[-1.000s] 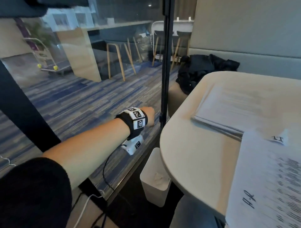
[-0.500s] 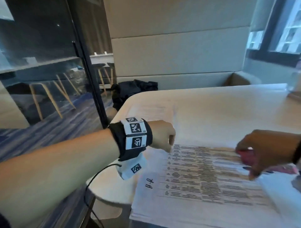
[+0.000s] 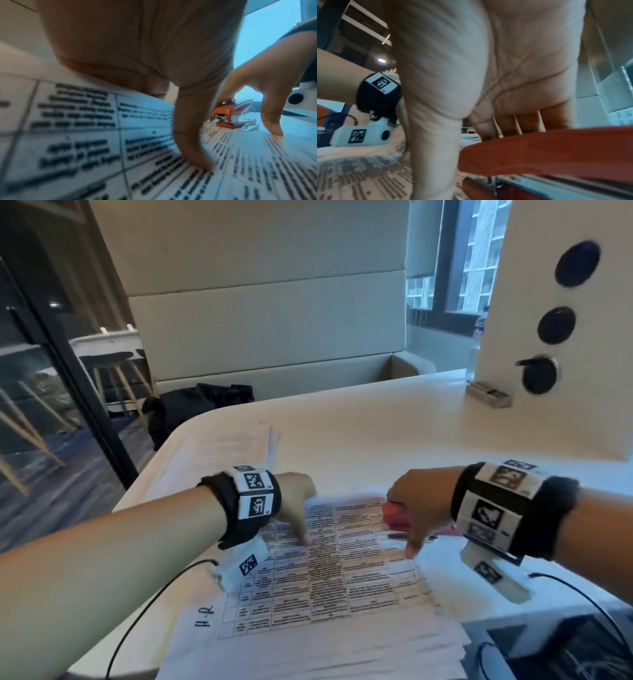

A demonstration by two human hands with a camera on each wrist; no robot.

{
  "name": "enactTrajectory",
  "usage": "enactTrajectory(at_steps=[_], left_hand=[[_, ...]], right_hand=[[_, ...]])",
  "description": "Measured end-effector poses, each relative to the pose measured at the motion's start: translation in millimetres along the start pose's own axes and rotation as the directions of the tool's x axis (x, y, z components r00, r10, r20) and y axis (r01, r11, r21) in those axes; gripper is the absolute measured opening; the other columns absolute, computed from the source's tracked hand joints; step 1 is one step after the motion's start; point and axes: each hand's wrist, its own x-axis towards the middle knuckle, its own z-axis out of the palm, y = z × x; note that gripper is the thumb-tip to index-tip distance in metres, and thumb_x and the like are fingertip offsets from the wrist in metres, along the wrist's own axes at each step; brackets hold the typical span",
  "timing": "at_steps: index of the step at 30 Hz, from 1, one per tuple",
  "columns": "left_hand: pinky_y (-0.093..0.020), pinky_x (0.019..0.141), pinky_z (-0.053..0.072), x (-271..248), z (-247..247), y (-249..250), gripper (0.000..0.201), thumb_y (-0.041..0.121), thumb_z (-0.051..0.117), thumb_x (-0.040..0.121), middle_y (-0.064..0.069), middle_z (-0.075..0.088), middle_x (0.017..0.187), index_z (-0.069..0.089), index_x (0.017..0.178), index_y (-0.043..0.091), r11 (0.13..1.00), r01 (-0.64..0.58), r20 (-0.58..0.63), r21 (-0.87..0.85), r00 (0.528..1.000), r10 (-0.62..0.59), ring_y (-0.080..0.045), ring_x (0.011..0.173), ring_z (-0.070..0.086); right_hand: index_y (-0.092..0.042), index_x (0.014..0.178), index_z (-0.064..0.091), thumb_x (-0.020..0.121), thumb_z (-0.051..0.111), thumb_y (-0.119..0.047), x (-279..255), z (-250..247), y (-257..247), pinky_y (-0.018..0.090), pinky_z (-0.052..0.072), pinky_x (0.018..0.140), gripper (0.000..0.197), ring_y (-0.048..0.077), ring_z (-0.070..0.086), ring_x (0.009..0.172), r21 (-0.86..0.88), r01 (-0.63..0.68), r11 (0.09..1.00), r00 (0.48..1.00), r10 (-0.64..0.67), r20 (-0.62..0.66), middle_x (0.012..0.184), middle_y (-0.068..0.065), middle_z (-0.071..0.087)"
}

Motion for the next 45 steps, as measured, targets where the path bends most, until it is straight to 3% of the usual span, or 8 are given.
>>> enactTrajectory(at_steps=[7, 13, 17, 20, 26, 34, 40, 45], left_hand=[[-0.027, 0.058, 0.03, -26.4, -16.3, -51.2, 0.029, 0.022, 0.078, 0.075, -0.007, 0.051, 0.068, 0.052, 0.071, 0.009, 0.951, -0.004, -0.267, -0.309, 0.96, -0.083, -0.017, 0.061, 0.046], [-0.032, 0.063, 0.05, -65.9, -35.3, -89.6, 0.039, 0.025, 0.085, 0.063, -0.022, 0.07, 0.081, 0.068, 0.088, -0.001, 0.662, -0.284, -0.607, -0.693, 0.726, -0.324, -0.023, 0.067, 0.063], [-0.045, 0.077, 0.054, -77.4, -23.5, -84.8, 0.05, 0.036, 0.084, 0.057, -0.019, 0.071, 0.088, 0.068, 0.092, 0.004, 0.367, -0.57, -0.677, -0.735, 0.593, -0.436, -0.03, 0.079, 0.066], [-0.035, 0.078, 0.046, -75.0, -15.4, -70.4, 0.025, 0.018, 0.078, 0.072, -0.008, 0.069, 0.094, 0.065, 0.093, 0.014, 0.274, -0.647, -0.678, -0.712, 0.529, -0.511, -0.027, 0.087, 0.063], [-0.024, 0.087, 0.049, -75.9, -32.1, -52.2, 0.058, 0.045, 0.081, 0.07, 0.009, 0.071, 0.109, 0.056, 0.119, 0.028, 0.262, -0.717, -0.747, -0.645, 0.521, -0.413, -0.007, 0.103, 0.066], [-0.037, 0.086, 0.052, -75.5, -26.7, -48.7, 0.052, 0.039, 0.087, 0.061, -0.002, 0.074, 0.102, 0.07, 0.105, 0.018, 0.068, -0.767, -0.718, -0.638, 0.561, -0.412, -0.022, 0.097, 0.07], [-0.032, 0.083, 0.051, -71.4, -27.6, -46.9, 0.023, 0.035, 0.073, 0.077, -0.006, 0.074, 0.097, 0.075, 0.096, 0.022, 0.123, -0.748, -0.717, -0.652, 0.555, -0.422, -0.025, 0.093, 0.068], [-0.036, 0.09, 0.048, -76.7, -28.2, -41.0, 0.032, 0.027, 0.082, 0.068, 0.003, 0.073, 0.107, 0.072, 0.099, 0.027, 0.006, -0.713, -0.691, -0.701, 0.677, -0.255, -0.013, 0.101, 0.068]], right_hand=[[-0.017, 0.113, 0.065, 0.078, 0.072, -0.049, -8.2, -2.9, 36.5, 0.023, 0.046, 0.073, 0.048, 0.014, 0.061, 0.084, 0.034, -0.108, 0.994, 0.994, 0.108, -0.007, 0.096, -0.004, 0.068], [-0.015, 0.136, 0.049, 0.084, 0.05, -0.068, -4.8, -4.1, 55.1, 0.033, 0.042, 0.103, 0.075, 0.018, 0.055, 0.118, 0.19, -0.264, 0.946, 0.956, 0.283, -0.081, 0.13, 0.001, 0.058], [-0.025, 0.144, 0.036, 0.06, 0.068, -0.078, -17.1, -29.3, 32.5, 0.028, 0.035, 0.111, 0.104, 0.0, 0.05, 0.125, 0.835, 0.199, 0.513, 0.97, 0.016, -0.241, 0.137, -0.012, 0.055], [-0.022, 0.119, 0.06, 0.076, 0.075, -0.038, -12.0, -39.9, -2.2, 0.018, 0.054, 0.082, 0.047, 0.003, 0.068, 0.099, 0.807, 0.572, 0.145, 0.787, 0.18, -0.59, 0.103, -0.014, 0.073], [-0.018, 0.082, 0.071, 0.084, 0.069, -0.016, 6.2, -72.2, -28.6, 0.044, 0.059, 0.072, 0.004, 0.02, 0.072, 0.072, 0.56, 0.809, 0.177, 0.377, 0.576, -0.726, 0.076, 0.002, 0.075], [-0.011, 0.097, 0.07, 0.061, 0.081, -0.025, -10.9, -76.9, -21.9, 0.019, 0.055, 0.063, 0.04, 0.014, 0.073, 0.078, 0.571, 0.816, 0.091, 0.465, 0.483, -0.742, 0.083, 0.0, 0.076], [-0.006, 0.094, 0.072, 0.049, 0.083, -0.052, -9.9, -76.2, -11.4, 0.045, 0.055, 0.087, 0.065, 0.029, 0.07, 0.092, 0.624, 0.776, 0.085, 0.542, 0.416, -0.73, 0.09, 0.012, 0.075], [-0.023, 0.094, 0.066, 0.049, 0.083, -0.039, -18.7, -82.3, -12.0, 0.028, 0.046, 0.083, 0.051, -0.003, 0.069, 0.087, 0.683, 0.729, -0.043, 0.67, 0.251, -0.699, 0.089, -0.013, 0.075]])
